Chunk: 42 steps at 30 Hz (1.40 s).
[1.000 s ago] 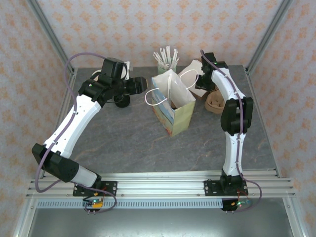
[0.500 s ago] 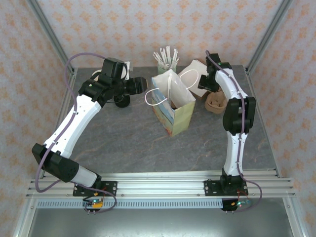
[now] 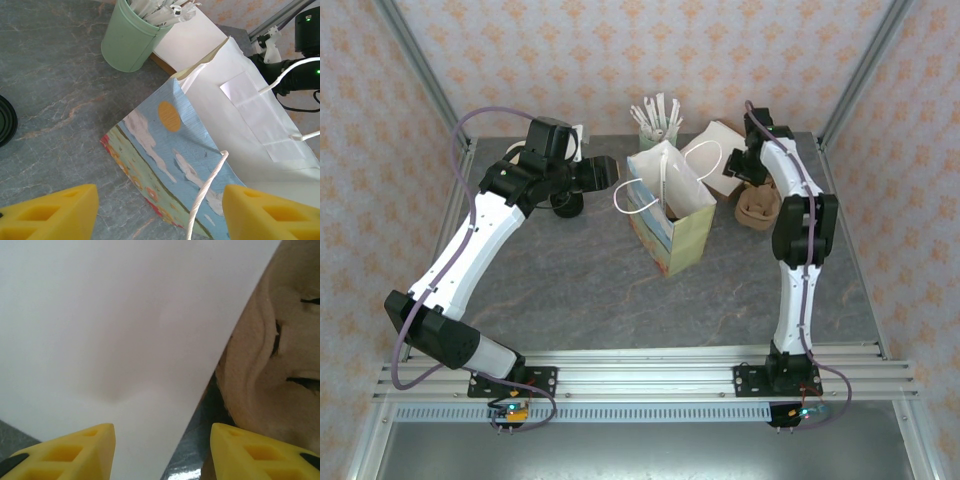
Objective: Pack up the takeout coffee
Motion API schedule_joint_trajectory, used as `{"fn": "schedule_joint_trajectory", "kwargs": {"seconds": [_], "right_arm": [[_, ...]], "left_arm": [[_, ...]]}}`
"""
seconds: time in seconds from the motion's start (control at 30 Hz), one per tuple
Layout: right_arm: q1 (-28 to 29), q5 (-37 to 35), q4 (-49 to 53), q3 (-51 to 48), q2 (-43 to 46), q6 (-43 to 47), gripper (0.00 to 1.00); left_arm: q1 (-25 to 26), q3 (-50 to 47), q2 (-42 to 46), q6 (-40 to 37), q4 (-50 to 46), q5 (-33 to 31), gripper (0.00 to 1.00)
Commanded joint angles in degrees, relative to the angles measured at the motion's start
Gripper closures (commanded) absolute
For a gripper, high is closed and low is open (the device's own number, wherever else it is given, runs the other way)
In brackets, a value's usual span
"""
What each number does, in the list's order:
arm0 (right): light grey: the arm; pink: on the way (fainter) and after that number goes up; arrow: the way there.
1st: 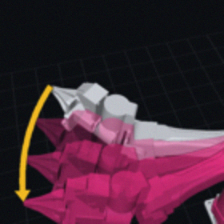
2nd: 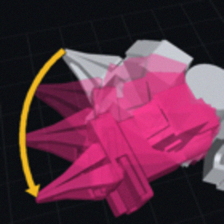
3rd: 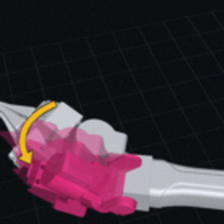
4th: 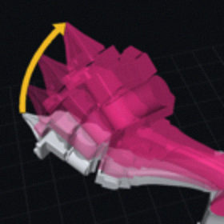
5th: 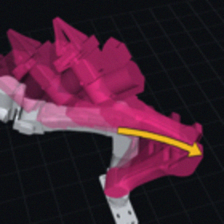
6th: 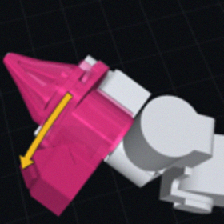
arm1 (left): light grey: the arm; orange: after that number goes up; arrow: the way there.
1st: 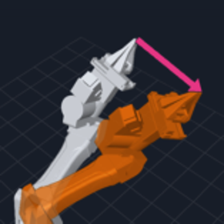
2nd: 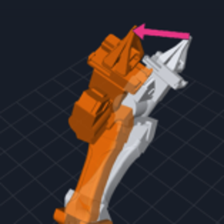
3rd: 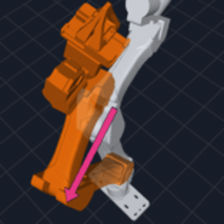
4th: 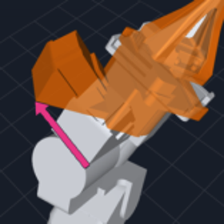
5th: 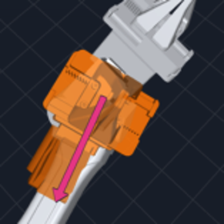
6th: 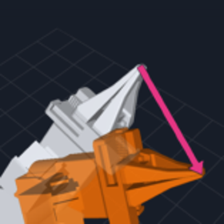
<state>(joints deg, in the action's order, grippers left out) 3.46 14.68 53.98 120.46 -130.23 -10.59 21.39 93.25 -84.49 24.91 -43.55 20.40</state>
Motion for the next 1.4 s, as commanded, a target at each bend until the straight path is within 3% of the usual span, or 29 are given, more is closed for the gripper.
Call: {"fn": "schedule_joint_trajectory", "kwargs": {"seconds": [0.0, 0.63, 1.03, 1.37], "right_arm": [[-0.1, -0.4, 0.8, 3.3, -2.2, -1.1, 0.47], [0.7, 2.4, 1.3, 11.9, -8.9, -1.5, 0.48], [3.6, -5.7, 4.3, 17.1, -13.0, 4.3, 0.39], [4.3, -10.0, 4.8, 18.7, -17.1, 6.4, 0.41]], "left_arm": [[0.2, -0.5, 0.8, -1.6, 0.3, -0.2, 0.33], [0.1, 0.0, -0.3, -2.2, 0.0, -0.1, 0.33], [0.1, 0.4, -0.9, -2.3, -0.3, 0.0, 0.33], [0.1, 0.7, -0.9, -2.4, -0.7, -0.2, 0.33]]}}
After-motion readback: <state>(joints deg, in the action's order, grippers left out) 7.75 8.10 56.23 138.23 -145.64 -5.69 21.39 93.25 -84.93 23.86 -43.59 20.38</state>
